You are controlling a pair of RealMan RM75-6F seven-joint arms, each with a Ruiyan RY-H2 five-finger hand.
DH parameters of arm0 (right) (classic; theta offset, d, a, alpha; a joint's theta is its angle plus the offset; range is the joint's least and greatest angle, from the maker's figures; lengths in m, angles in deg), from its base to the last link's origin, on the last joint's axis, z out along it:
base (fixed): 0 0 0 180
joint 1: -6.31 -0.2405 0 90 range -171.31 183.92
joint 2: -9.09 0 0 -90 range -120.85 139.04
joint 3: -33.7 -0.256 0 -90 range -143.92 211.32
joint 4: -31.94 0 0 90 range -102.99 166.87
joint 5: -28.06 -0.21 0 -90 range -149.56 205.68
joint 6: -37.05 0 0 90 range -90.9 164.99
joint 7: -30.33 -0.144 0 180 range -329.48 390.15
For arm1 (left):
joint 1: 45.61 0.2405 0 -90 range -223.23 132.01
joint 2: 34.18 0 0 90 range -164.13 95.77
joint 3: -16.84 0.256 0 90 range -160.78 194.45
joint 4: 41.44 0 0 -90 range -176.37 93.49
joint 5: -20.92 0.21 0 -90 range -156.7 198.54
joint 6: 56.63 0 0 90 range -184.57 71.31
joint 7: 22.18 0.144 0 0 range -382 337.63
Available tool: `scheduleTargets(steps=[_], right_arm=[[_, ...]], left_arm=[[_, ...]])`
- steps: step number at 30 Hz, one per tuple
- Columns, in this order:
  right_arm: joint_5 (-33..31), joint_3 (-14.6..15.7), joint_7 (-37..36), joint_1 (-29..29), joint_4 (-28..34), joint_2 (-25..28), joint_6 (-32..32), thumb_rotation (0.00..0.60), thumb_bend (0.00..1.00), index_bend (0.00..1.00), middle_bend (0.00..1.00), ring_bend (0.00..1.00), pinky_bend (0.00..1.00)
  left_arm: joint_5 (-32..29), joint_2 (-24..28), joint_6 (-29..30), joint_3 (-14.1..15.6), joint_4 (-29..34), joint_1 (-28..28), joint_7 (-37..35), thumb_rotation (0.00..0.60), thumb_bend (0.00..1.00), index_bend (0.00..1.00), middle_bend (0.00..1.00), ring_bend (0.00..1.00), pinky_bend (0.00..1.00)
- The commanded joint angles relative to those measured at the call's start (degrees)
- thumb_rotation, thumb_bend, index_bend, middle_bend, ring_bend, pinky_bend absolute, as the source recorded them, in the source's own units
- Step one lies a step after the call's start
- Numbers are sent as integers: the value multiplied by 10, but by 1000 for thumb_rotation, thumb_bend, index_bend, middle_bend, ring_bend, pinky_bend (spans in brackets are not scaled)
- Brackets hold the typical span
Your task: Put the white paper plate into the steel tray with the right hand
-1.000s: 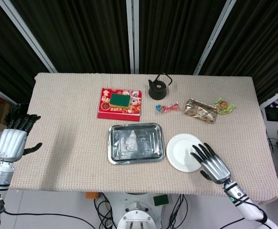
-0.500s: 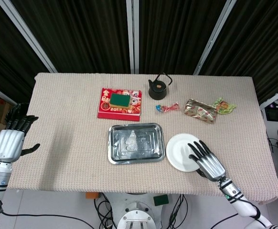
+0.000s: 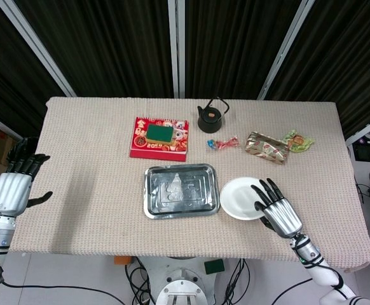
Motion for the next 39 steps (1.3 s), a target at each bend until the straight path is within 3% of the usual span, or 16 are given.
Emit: scheduleTargets(steps=[1, 10, 12, 27, 32, 39], right_arm=[[3, -4, -2, 0, -10, -6, -12, 600, 477, 719, 131, 0, 0], [12, -24, -19, -9, -52, -27, -75, 600, 499, 981, 187, 0, 0], [14, -30, -23, -14, -61, -29, -88, 600, 505, 1000, 203, 0, 0], [38, -69, -4, -92, -37, -23, -109, 600, 514, 1000, 216, 0, 0], [51, -82, 1, -148, -50, -59, -84, 600, 515, 1000, 226, 0, 0], [33, -105, -26, -229, -155, -156, -21, 600, 510, 1000, 237, 0, 0]], left_arm=[[1, 0, -1, 1, 0, 0, 0, 600, 106, 185, 190, 135, 164], [-1, 0, -8, 0, 0, 0, -3, 600, 106, 185, 190, 135, 165], [-1, 0, -9, 0, 0, -1, -4, 600, 105, 185, 190, 136, 165], [-4, 2, -11, -1, -4, 2, -11, 600, 105, 185, 191, 135, 165], [-8, 4, -13, -3, -10, 3, -20, 600, 106, 185, 191, 136, 164], [-23, 2, -29, -6, -34, 3, -44, 600, 106, 185, 190, 136, 165]])
